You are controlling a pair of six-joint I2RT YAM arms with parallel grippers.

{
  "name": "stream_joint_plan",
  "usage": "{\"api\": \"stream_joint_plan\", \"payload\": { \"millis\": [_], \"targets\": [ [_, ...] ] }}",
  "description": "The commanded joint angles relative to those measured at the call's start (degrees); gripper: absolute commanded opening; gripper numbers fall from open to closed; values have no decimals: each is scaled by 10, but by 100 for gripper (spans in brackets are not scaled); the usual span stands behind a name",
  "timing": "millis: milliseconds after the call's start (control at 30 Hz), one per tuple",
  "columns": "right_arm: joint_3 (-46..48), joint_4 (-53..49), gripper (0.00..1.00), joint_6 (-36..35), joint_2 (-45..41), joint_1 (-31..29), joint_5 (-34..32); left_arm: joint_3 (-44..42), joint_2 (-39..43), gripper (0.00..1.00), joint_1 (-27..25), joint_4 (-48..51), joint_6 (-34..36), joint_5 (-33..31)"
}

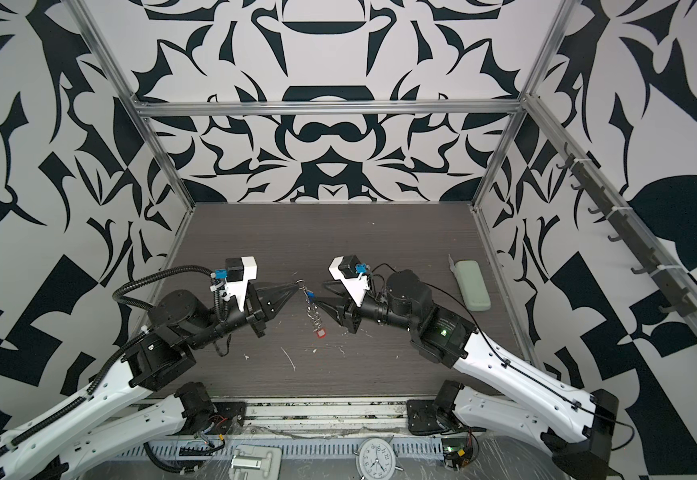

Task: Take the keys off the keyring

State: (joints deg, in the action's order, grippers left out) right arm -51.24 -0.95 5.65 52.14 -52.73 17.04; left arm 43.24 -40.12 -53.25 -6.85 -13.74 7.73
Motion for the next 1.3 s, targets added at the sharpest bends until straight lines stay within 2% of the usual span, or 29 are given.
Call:
{"api": "stream_joint_plan", "payload": {
  "millis": [0,733,1167,1267],
  "targets": [
    [-3,51,44,7,-10,-1,-3,-1,6,0,0,-37,-8,-2],
    [-14,53,45,11,15,-12,21,5,-14,0,0,-36,-16,7],
    [-28,26,21,3,22,-11,-7,16,-18,0,0,-19,-17,28],
    [-30,15,9,-2,17,-12,-16,17,-17,0,0,-13,-16,31]
  ]
}}
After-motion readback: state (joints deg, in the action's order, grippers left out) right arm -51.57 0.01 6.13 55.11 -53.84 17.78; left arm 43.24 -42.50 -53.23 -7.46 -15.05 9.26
